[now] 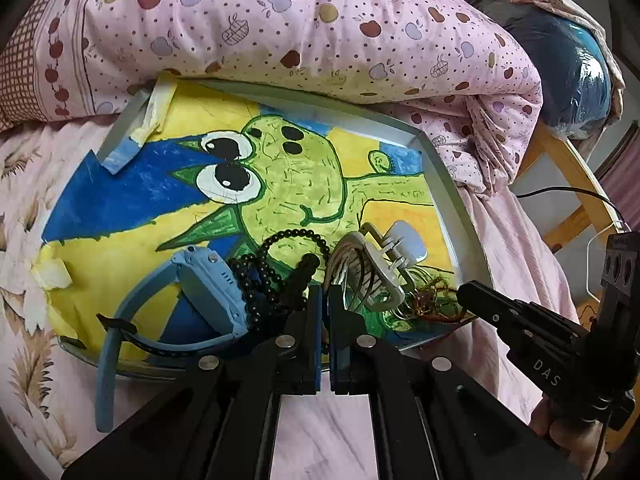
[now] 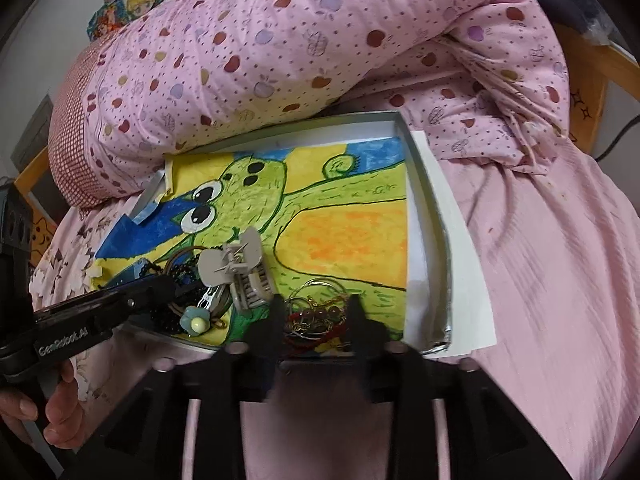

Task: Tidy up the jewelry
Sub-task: 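Carry the brown bangle onto the tray with both tools and open both, then lift both tools away from the tray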

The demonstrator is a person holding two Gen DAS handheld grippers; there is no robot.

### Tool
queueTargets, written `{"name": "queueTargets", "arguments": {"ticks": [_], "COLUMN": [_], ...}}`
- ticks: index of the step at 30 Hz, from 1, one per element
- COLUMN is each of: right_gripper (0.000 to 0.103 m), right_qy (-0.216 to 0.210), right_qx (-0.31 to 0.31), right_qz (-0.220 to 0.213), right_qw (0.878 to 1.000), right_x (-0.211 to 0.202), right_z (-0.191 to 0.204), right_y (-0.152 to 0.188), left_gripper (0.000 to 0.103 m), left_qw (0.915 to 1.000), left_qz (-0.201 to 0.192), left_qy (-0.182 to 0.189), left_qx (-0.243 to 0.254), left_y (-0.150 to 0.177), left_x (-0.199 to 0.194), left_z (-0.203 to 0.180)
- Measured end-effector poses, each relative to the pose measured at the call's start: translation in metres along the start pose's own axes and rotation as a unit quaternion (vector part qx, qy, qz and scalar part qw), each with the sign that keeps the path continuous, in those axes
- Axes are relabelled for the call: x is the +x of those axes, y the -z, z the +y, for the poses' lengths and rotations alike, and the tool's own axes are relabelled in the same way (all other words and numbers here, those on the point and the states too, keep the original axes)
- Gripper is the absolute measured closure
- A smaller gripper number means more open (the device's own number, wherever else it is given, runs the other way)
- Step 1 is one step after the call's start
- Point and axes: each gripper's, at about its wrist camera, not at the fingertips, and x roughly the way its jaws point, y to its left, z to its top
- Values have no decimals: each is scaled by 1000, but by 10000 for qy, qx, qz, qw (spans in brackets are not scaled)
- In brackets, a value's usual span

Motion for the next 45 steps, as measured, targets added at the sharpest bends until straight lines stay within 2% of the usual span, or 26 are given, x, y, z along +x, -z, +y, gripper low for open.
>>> {"name": "queueTargets", "arguments": {"ticks": [1, 3, 5, 7, 11, 16, 18, 19, 22, 27, 32, 37, 45], "right_gripper": [66, 64, 54, 44, 34, 18, 14, 13, 6, 0, 0, 0, 0], "right_qy": [-1, 49, 115, 140, 157, 130, 125, 132, 187, 304, 271, 221, 136], "right_qx": [14, 40, 102, 149, 275, 385, 367, 328, 199, -34, -60, -73, -211], "right_qz": [-22, -95, -228, -377, -781, -1213, -1393, -1489, -1702, -2037, -2330, -2546, -2683], "right_qw": [10000, 9999, 9996, 9991, 9964, 9918, 9895, 9882, 9850, 9786, 9721, 9668, 9630], "right_x": [-2, -6, -13, -20, -41, -70, -84, -92, -113, -154, -192, -225, -267], "right_z": [-1, -4, -7, -9, -14, -19, -18, -17, -12, 3, 13, 24, 49], "right_y": [-1, -2, -3, -5, -9, -10, -9, -8, -2, 14, 29, 51, 92], "left_gripper": [94, 72, 65, 64, 39, 34, 12, 8, 6, 2, 2, 2, 2], "left_qw": [10000, 9999, 9998, 9997, 9985, 9939, 9891, 9873, 9824, 9769, 9688, 9607, 9564], "left_qz": [-18, -58, -152, -214, -470, -833, -1093, -1216, -1582, -1929, -2293, -2523, -2592], "left_qy": [-27, -98, -97, -95, -246, -591, -815, -848, -824, -802, -838, -1048, -1266], "left_qx": [24, 47, 16, 36, 127, 413, 555, 576, 545, 444, 434, 500, 466], "left_y": [0, 0, -1, -2, -3, -1, 3, 5, 9, 12, 27, 58, 108], "left_x": [-1, -3, -5, -9, -19, -38, -50, -56, -77, -108, -145, -184, -238], "left_z": [-1, -2, -3, -4, -10, -23, -28, -29, -32, -41, -53, -57, -54]}}
